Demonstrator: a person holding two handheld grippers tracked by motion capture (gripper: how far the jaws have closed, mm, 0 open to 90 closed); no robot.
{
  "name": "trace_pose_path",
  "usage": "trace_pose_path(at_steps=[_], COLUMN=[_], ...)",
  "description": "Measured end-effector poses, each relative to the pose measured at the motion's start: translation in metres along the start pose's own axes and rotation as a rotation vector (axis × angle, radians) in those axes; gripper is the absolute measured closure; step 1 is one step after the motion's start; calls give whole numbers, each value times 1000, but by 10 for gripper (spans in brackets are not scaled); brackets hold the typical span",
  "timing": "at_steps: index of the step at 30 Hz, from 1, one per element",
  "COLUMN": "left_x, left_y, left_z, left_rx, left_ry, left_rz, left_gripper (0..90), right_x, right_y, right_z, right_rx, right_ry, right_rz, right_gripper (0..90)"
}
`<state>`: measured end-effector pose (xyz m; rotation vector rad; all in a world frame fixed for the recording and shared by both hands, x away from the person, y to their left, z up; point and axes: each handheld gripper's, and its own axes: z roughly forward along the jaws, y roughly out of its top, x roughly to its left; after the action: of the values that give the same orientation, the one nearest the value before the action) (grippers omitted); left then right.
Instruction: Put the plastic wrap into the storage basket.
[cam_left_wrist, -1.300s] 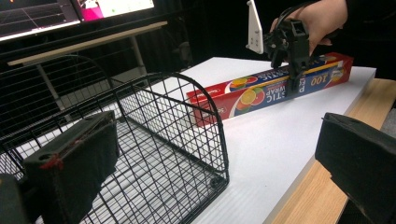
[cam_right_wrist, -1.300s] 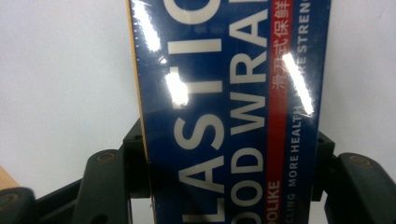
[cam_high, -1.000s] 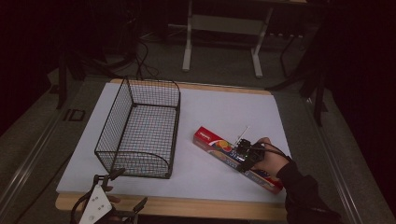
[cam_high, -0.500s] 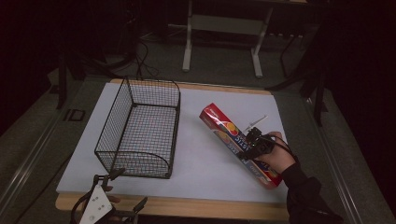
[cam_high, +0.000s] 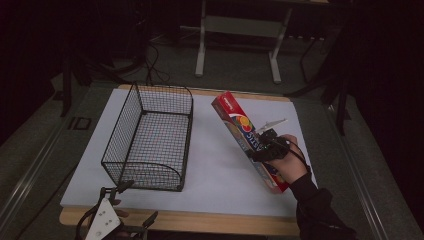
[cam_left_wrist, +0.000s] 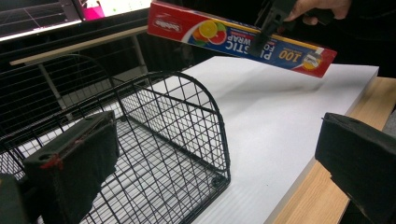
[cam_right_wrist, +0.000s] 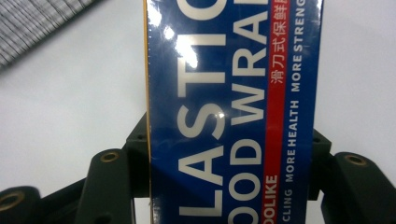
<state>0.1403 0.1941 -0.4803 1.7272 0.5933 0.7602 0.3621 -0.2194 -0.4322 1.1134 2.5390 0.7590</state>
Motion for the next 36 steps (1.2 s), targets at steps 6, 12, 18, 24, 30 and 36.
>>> trace_pose_path(at_steps=[6, 12, 18, 24, 30, 36], left_x=[0, 0, 0, 0, 0, 0], left_y=[0, 0, 0, 0, 0, 0], left_z=[0, 0, 0, 0, -1, -1], left_rx=[-1, 1, 4, 2, -2, -3], left_ry=[0, -1, -2, -2, -3, -6], left_rz=[-1, 0, -1, 5, 3, 5], left_gripper=[2, 2, 2, 2, 2, 2], right_x=[16, 34, 57, 81, 104, 125], right_y=[18, 39, 63, 88, 112, 137], right_z=[-1, -4, -2, 2, 5, 5], right_rx=[-53, -110, -153, -206, -233, -270], right_ry=[-39, -57, -41, -37, -16, 16], right_rz=[9, 21, 4, 21, 17, 31], right_gripper=[410, 411, 410, 410, 410, 410])
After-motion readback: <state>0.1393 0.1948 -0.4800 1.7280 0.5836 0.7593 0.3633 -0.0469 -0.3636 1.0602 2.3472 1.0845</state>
